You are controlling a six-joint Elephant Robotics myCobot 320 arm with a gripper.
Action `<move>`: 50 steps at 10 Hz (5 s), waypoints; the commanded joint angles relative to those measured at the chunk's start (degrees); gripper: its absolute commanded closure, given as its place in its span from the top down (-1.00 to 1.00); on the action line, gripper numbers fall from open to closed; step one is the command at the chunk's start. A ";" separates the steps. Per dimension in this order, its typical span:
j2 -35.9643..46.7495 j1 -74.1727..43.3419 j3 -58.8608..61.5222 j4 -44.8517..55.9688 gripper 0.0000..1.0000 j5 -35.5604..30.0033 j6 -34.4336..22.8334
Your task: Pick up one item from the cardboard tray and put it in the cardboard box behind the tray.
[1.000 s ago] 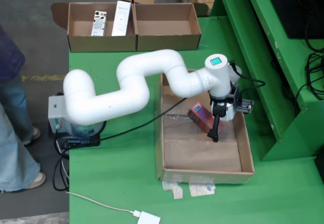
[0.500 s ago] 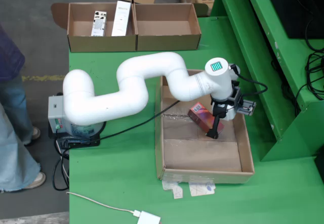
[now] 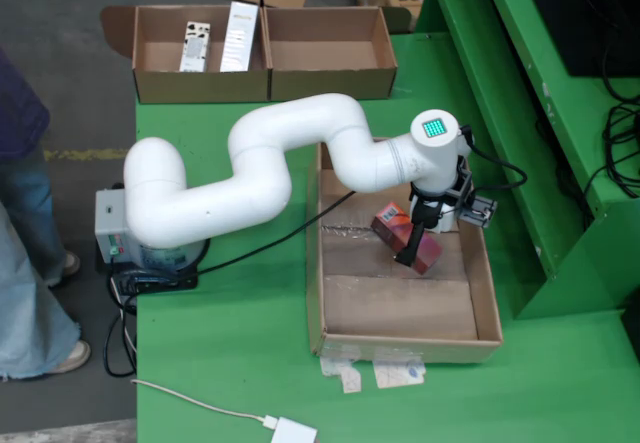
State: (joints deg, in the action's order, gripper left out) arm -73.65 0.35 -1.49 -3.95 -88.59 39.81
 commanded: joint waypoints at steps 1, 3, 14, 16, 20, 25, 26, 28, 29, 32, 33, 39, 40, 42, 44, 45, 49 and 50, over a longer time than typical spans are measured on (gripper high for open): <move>4.58 0.12 1.49 8.74 1.00 -2.14 0.57; 4.28 0.82 1.49 10.72 1.00 -2.68 0.87; 0.63 1.01 1.49 6.45 1.00 -2.69 0.57; 0.63 1.01 1.49 6.45 1.00 -2.69 0.57; 0.63 1.01 1.49 6.45 0.40 -2.69 0.57; 0.63 1.01 1.49 6.45 -0.60 -2.69 0.57; 0.63 1.01 1.49 6.45 -0.80 -2.69 0.57; 0.63 1.01 1.49 6.45 -1.00 -2.69 0.57; 0.63 1.01 1.49 6.45 -1.00 -2.69 0.57; 0.63 1.01 1.49 6.45 -1.00 -2.69 0.57; 0.63 1.01 1.49 6.45 -1.00 -2.69 0.57; 0.63 1.01 1.49 6.45 -1.00 -2.69 0.57; 0.63 1.01 1.49 6.45 -1.00 -2.69 0.57; 0.63 1.01 1.49 6.45 -1.00 -2.69 0.57; 0.63 1.01 1.49 6.45 -1.00 -2.69 0.57; 0.63 1.01 1.49 6.45 -1.00 -2.69 0.57; 0.63 1.01 1.49 6.45 -1.00 -2.69 0.57; 2.42 0.25 1.49 7.15 -1.00 -2.57 -1.90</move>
State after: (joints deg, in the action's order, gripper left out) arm -74.79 1.23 -1.49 3.16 -91.14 40.78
